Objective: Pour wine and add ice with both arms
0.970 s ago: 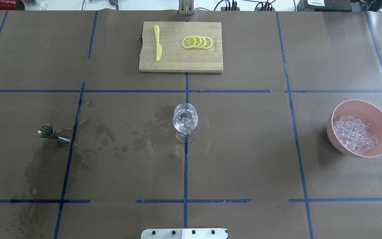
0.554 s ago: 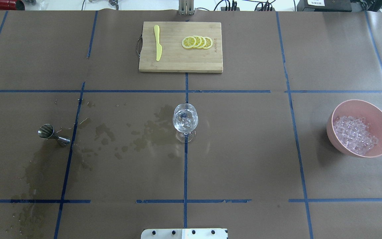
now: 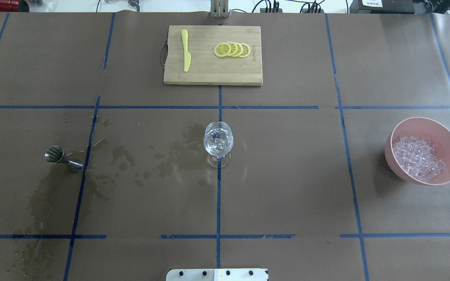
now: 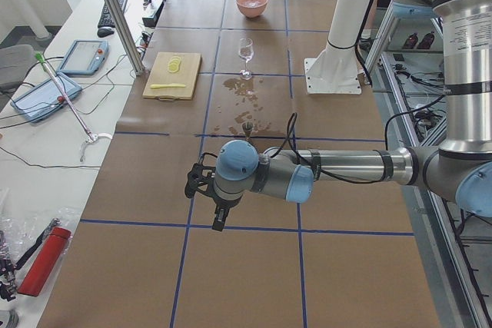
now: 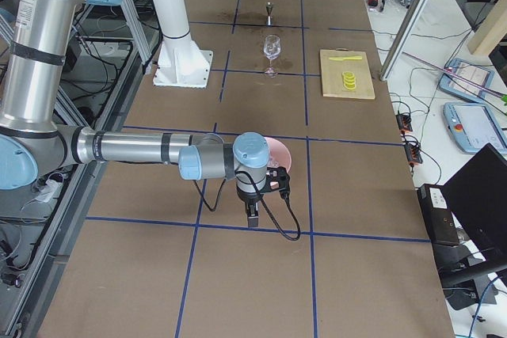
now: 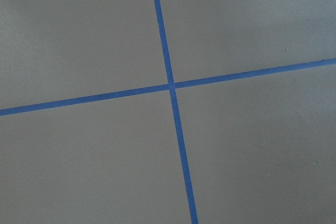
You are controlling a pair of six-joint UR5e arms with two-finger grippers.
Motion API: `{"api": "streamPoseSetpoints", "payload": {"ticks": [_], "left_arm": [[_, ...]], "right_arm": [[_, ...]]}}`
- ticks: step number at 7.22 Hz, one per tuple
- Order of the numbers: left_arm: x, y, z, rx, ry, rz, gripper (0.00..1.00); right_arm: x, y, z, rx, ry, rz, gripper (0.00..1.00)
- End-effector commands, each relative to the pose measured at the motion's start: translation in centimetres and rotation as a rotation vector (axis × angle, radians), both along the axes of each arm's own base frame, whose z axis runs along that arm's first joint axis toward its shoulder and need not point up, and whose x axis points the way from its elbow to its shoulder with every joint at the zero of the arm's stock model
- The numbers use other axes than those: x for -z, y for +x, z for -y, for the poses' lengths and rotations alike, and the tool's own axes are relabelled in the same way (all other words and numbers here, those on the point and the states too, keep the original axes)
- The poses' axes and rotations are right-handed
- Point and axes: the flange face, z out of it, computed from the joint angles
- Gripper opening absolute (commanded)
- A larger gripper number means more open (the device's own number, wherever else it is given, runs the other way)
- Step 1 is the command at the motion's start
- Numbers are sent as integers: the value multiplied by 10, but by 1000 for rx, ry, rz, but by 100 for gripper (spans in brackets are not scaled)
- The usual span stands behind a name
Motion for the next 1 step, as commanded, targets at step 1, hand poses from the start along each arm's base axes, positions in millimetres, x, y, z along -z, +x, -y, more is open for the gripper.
{"api": "streamPoseSetpoints", "payload": {"ticks": [1], "left_arm": [[1, 0, 0, 1, 1, 0, 100]], "right_arm": [[1, 0, 0, 1, 6, 1, 100]]}}
